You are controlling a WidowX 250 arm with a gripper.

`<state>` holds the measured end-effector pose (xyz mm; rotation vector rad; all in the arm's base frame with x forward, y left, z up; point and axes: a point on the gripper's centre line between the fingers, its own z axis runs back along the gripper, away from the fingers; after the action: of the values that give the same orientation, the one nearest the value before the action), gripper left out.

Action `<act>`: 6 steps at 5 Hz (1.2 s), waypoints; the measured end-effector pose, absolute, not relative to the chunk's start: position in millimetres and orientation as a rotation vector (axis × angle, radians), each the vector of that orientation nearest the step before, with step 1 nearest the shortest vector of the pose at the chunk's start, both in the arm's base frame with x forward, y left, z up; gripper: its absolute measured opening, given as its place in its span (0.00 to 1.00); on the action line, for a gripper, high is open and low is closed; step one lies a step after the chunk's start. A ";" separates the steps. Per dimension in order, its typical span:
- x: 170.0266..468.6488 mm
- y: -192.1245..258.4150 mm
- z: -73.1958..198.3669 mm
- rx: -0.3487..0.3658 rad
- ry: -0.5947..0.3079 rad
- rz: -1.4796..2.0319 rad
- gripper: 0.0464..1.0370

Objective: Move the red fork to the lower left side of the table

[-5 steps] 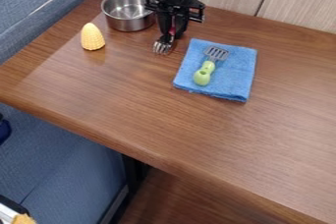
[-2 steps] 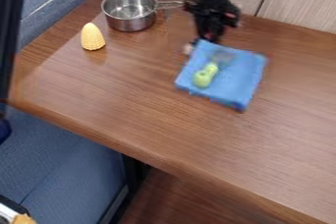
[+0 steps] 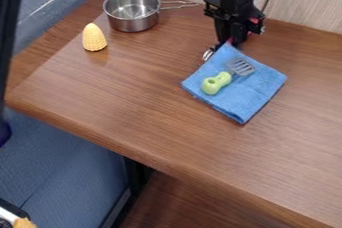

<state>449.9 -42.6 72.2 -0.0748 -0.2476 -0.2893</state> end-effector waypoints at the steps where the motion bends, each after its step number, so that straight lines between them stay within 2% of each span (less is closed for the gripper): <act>1: 445.6 -39.9 101.3 -0.062 -0.301 -0.270 0.26; 2: 437.6 -33.2 133.0 -0.054 -0.360 -0.240 0.26; 3: 420.1 -6.3 147.8 -0.032 -0.383 -0.158 0.26; 6: 336.7 78.5 145.9 0.049 -0.351 0.279 0.26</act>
<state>336.7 78.5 145.9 0.0495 -0.3513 0.2787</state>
